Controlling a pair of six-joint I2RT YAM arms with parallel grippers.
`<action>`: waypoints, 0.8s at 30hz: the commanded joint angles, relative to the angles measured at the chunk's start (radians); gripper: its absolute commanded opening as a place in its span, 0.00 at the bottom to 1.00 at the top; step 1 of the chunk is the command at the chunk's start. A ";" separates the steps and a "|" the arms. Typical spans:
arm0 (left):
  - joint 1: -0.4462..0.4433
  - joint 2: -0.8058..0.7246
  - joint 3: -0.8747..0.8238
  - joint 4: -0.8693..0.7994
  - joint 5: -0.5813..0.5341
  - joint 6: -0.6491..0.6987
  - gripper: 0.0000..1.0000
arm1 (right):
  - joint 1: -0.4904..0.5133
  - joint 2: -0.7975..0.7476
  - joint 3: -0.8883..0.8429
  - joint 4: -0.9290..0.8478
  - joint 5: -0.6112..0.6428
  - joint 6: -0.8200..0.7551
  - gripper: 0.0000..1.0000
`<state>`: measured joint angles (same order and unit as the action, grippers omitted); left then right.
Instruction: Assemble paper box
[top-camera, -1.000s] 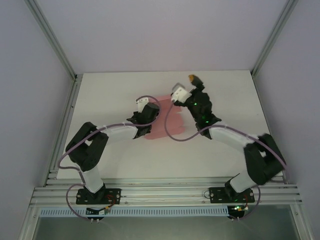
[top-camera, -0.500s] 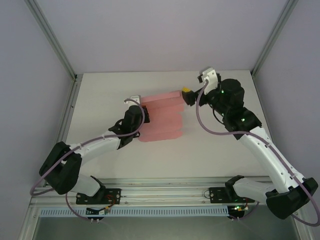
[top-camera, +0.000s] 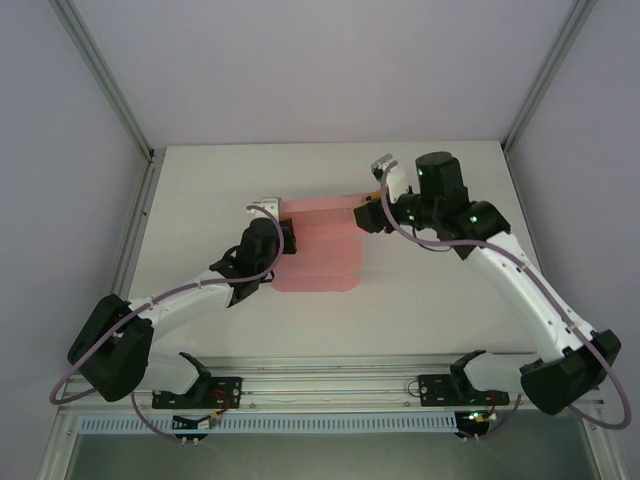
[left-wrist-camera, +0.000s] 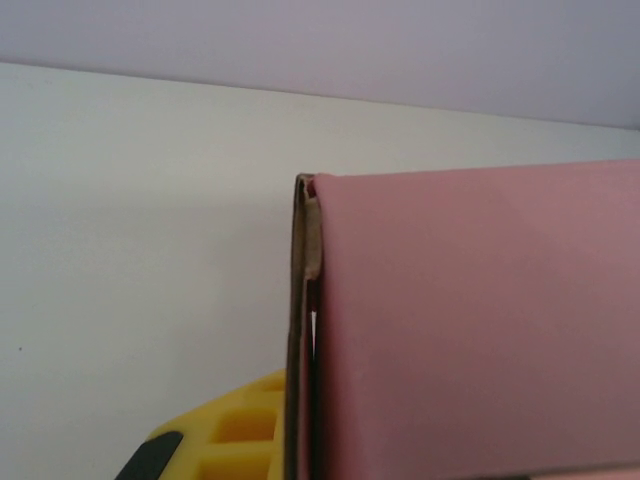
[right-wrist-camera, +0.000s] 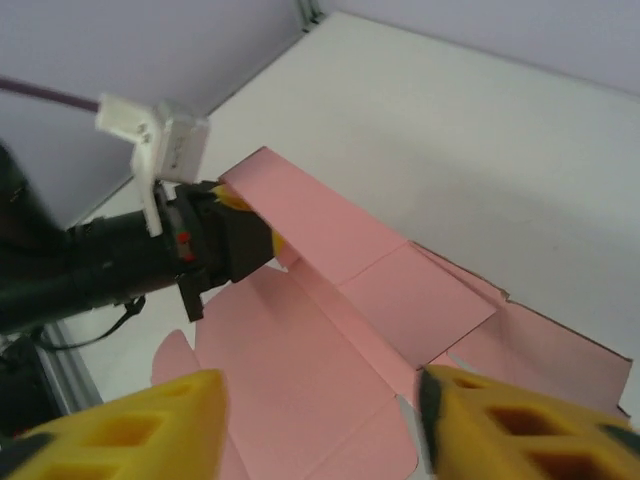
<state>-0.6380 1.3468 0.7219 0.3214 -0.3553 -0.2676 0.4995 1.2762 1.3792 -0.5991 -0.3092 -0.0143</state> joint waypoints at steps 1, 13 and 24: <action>0.009 -0.024 -0.016 0.039 0.037 0.008 0.00 | -0.001 0.076 0.116 -0.085 0.060 -0.014 0.44; 0.010 0.016 0.016 0.019 0.029 0.000 0.00 | 0.002 0.204 0.141 -0.170 0.036 -0.050 0.23; 0.009 0.016 0.014 0.036 0.054 -0.028 0.00 | 0.018 0.265 0.084 -0.028 -0.045 0.033 0.18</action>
<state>-0.6376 1.3643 0.7219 0.3206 -0.3218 -0.2726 0.5022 1.5375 1.4925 -0.7036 -0.3027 -0.0216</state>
